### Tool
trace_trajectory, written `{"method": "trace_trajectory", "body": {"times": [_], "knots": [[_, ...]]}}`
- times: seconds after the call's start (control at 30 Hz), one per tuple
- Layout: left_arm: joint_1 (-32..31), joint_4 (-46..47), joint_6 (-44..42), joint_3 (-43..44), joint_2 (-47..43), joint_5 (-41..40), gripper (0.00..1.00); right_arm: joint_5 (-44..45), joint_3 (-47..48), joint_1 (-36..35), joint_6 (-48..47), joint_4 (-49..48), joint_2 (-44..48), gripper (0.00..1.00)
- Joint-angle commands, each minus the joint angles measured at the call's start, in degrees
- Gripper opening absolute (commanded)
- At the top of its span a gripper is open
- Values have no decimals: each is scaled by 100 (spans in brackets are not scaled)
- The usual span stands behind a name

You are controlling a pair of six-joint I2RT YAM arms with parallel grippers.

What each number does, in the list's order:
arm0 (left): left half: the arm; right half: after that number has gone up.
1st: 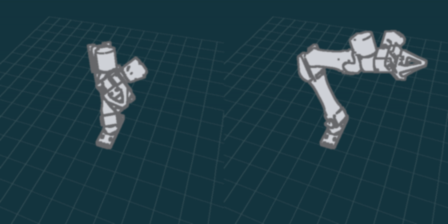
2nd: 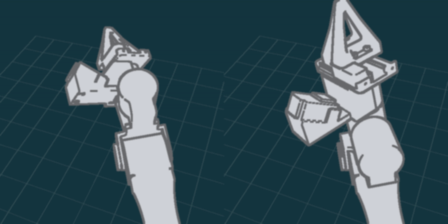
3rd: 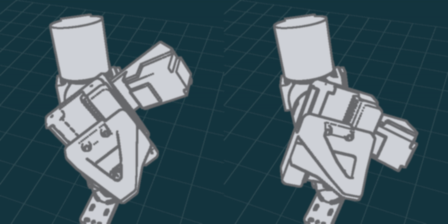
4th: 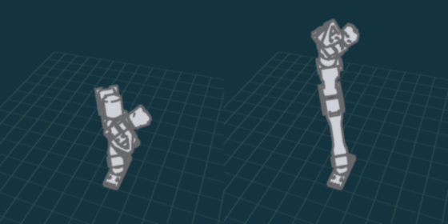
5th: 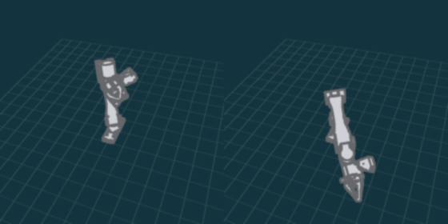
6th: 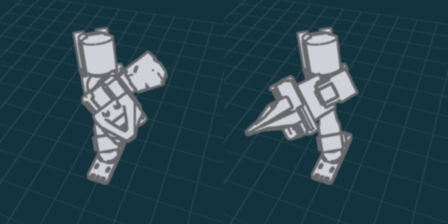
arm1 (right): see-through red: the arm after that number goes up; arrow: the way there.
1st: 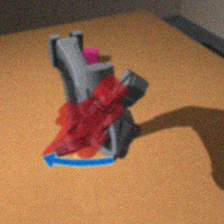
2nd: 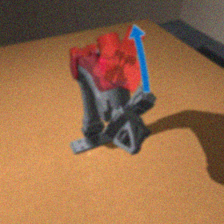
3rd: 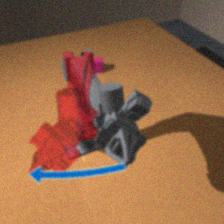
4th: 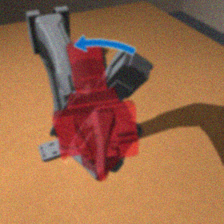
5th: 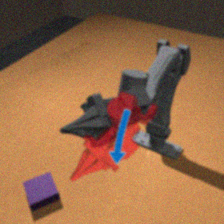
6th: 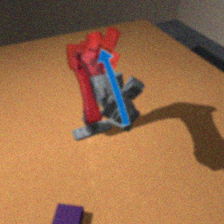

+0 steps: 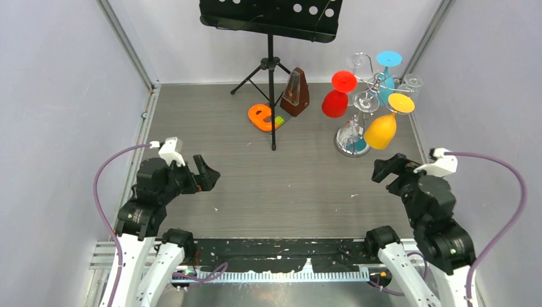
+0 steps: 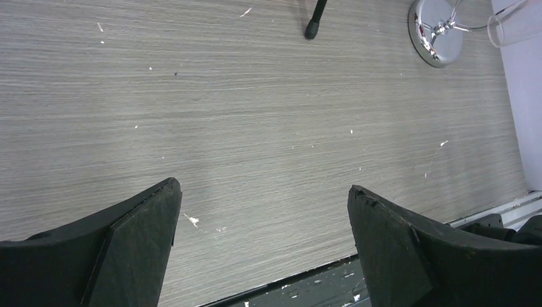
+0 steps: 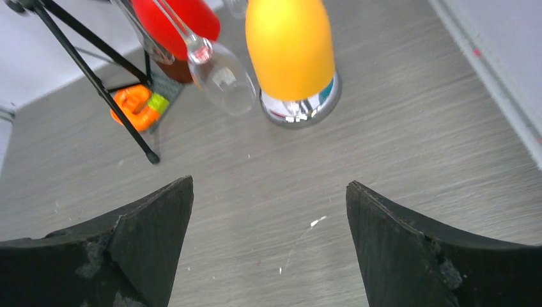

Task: Take the wine glass off the wine glass rack
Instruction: Adjust the wine rack at the center of the board.

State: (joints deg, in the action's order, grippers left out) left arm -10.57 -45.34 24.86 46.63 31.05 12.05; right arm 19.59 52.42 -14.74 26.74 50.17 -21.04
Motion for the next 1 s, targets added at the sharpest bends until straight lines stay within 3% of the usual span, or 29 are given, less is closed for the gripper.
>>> {"method": "trace_trajectory", "body": {"times": [0.0, 0.2, 0.6, 0.8, 0.97], "knots": [[28, 112, -86, 3, -105, 120, 99, 598, 935, -11, -241, 462, -108, 95], [28, 128, -116, -27, -185, 61, 99, 1194, 1824, -11, -635, 743, -498, 95], [-77, 255, -409, -169, 11, 370, 99, 465, 3540, -24, -1722, 610, -1591, 97], [-115, 287, -477, -193, 76, 470, 99, -478, 3604, -21, -2000, -98, -1976, 100], [-170, 285, -501, -293, 47, 468, 99, -560, 3904, -23, -2159, -290, -2608, 96]]}}
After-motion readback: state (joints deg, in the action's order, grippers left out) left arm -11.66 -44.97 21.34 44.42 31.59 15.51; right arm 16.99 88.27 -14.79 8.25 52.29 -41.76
